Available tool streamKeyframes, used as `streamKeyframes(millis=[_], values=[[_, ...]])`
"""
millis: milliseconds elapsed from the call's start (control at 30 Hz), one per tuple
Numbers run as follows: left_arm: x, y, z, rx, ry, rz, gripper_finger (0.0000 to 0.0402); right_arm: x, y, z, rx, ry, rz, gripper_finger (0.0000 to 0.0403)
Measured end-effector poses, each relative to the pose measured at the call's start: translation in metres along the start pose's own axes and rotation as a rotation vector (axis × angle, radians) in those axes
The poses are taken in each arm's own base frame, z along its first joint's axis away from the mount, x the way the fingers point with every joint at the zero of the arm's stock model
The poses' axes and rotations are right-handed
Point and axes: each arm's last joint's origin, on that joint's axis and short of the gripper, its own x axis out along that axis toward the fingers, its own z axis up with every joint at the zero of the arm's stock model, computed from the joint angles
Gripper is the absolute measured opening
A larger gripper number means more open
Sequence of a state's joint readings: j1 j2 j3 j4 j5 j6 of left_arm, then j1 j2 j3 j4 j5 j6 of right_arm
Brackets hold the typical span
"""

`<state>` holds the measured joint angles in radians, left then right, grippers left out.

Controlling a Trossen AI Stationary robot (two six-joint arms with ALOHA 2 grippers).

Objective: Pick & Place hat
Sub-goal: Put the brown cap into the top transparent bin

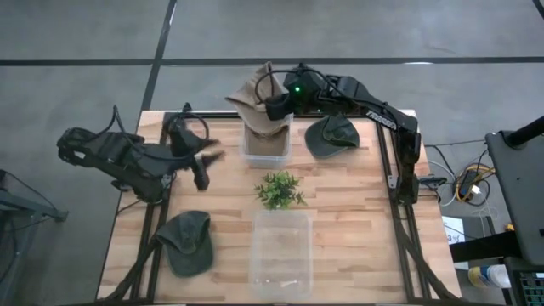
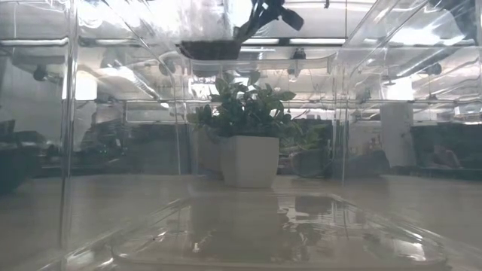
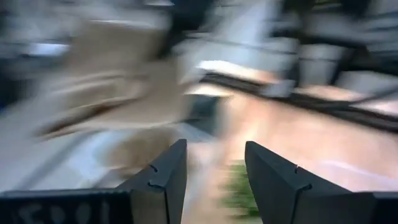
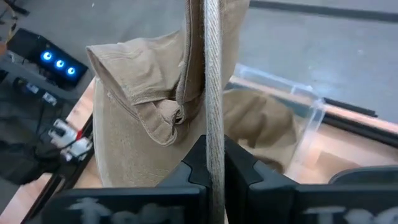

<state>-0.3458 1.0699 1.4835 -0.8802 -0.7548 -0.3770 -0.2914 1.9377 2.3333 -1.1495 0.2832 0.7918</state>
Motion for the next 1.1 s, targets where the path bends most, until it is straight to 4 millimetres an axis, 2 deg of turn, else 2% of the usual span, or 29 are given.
streamKeyframes(millis=[133, 300, 500, 700, 900, 1100], values=[[0.006, -0.015, -0.002, -0.047, -0.119, -0.312, 0.0154, 0.0, 0.003, -0.004, -0.003, 0.007, 0.007, 0.0012], [0.004, -0.011, -0.014, -0.118, -0.3, -0.478, 0.0154, 0.004, 0.005, -0.01, 0.001, 0.038, 0.012, 0.0012], [-0.004, 0.009, -0.042, -0.185, -0.353, -0.496, 0.0154, 0.019, 0.003, -0.023, 0.027, 0.06, -0.05, 0.0012], [-0.013, 0.029, -0.06, -0.246, -0.389, -0.381, 0.0154, 0.039, -0.005, -0.037, 0.08, 0.087, -0.14, 0.0012], [-0.017, 0.04, -0.072, -0.268, -0.405, -0.329, 0.0154, 0.065, -0.019, -0.053, 0.198, 0.107, -0.237, 0.0013], [-0.018, 0.042, -0.075, -0.268, -0.412, -0.325, 0.0154, 0.087, -0.024, -0.062, 0.313, 0.117, -0.2, 0.0013]])
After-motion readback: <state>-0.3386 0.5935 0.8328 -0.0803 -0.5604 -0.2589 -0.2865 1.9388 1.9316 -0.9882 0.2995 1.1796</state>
